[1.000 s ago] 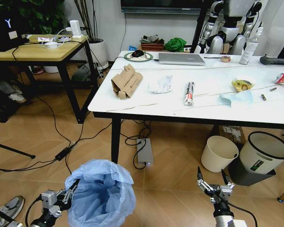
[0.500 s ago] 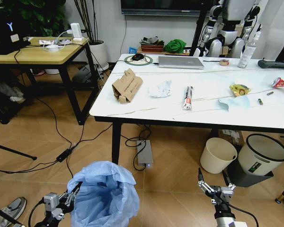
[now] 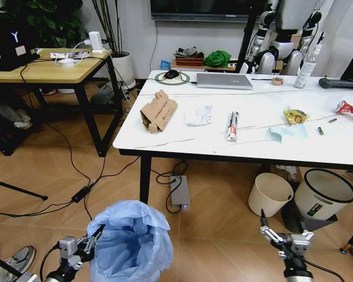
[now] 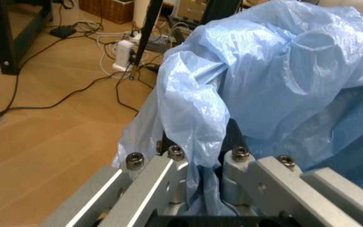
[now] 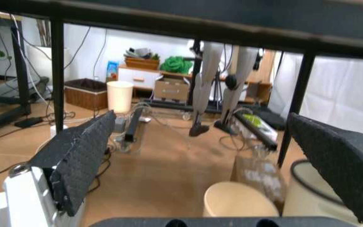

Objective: Pick up the trash bin and place the trash from the table into it.

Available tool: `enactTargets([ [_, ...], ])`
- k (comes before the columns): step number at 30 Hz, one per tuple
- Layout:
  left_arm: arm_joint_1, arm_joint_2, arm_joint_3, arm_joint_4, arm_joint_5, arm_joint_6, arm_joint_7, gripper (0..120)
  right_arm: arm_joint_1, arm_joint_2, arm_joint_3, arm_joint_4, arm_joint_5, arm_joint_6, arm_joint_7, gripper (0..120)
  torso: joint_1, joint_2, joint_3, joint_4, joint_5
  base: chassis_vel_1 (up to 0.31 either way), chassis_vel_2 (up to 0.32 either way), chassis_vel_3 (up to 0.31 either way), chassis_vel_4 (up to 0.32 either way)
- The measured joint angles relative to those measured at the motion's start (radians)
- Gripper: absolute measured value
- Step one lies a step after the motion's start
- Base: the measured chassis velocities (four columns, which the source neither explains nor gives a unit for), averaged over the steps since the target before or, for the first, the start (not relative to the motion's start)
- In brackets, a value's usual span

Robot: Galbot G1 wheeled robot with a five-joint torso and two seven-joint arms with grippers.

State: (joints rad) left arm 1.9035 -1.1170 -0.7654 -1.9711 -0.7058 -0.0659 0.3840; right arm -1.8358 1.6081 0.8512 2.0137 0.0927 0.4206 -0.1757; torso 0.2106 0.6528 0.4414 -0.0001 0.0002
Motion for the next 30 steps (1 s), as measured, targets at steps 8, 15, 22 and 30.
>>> enactTargets([
  [8, -0.02, 0.04, 0.041, 0.008, -0.017, 0.008, -0.02, 1, -0.021, 0.0, 0.017, 0.031, -0.022, 0.007, 0.003, 100, 0.013, 0.032, 0.019, 0.0002, -0.0001, 0.0, 0.0, 0.0, 0.0],
  [15, -0.051, 0.055, 0.081, 0.016, -0.016, 0.011, -0.027, 1, -0.025, 0.0, 0.058, 0.039, -0.009, 0.024, 0.003, 100, 0.027, 0.067, 0.039, 0.0, -0.0001, 0.0, 0.0, 0.0, 0.0],
  [22, -0.037, -0.015, 0.093, -0.011, 0.013, 0.017, -0.036, 1, -0.025, 0.0, 0.059, 0.046, 0.017, 0.042, 0.0, 100, 0.037, 0.093, 0.055, 0.0, -0.0004, 0.0, 0.0, 0.0, 0.0],
  [30, 0.041, -0.137, 0.075, -0.04, 0.066, -0.002, -0.027, 1, -0.012, 0.0, 0.042, 0.062, 0.038, 0.035, 0.001, 100, 0.052, 0.128, 0.076, 0.0003, -0.0001, 0.0, 0.0, 0.0, 0.0],
])
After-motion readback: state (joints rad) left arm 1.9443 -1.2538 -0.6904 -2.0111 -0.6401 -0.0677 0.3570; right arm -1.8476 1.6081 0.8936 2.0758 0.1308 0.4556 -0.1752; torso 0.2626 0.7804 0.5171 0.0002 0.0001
